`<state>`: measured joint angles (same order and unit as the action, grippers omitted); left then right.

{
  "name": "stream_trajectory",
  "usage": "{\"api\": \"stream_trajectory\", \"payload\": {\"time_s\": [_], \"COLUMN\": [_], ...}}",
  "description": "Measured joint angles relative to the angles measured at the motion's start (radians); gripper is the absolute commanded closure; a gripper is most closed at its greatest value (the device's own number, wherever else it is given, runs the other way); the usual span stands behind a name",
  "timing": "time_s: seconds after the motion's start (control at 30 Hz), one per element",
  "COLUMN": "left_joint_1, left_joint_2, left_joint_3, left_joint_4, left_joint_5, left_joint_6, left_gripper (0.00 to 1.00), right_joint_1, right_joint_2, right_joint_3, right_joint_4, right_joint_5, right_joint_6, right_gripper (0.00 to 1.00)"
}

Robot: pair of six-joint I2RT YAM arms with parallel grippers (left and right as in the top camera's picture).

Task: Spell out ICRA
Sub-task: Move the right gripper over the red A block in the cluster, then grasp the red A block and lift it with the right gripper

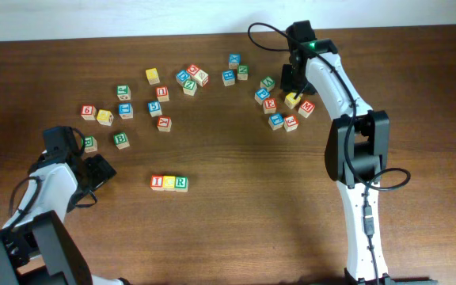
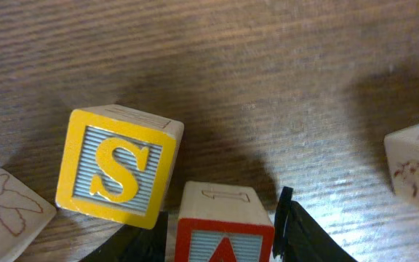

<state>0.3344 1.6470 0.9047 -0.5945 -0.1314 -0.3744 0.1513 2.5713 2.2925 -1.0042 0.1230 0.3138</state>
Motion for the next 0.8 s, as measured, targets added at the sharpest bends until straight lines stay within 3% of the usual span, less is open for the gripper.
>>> {"api": "stream_trajectory", "payload": {"time_s": [0.07,0.13,0.37,0.6,0.8], "left_joint_1": [0.000,0.000,0.000,0.000,0.000], "left_joint_2": [0.000,0.000,0.000,0.000,0.000], "left_joint_3": [0.000,0.000,0.000,0.000,0.000], "left_joint_4": [0.000,0.000,0.000,0.000,0.000], "left_joint_5": [0.000,0.000,0.000,0.000,0.000], "left_joint_6": [0.000,0.000,0.000,0.000,0.000], "left_gripper": [0.01,0.01,0.01,0.01,0.01], "right_joint_1": [0.000,0.000,0.000,0.000,0.003], "right_joint_2": [0.000,0.000,-0.033,-0.300,-0.474], "right_joint_3": [0.000,0.002,0.006,0.040,0.067], "right_joint_4": [0.003,0.000,-0.084,-0.221,-0.446], "right_joint_5": [0.003,0.007,0.007,-0.063,-0.232], "right_joint_6": [-0.008,-0.018,-0.029,-0.029,-0.029], "right_gripper": [0.90,0.96,0.96,0.92,0.89]}}
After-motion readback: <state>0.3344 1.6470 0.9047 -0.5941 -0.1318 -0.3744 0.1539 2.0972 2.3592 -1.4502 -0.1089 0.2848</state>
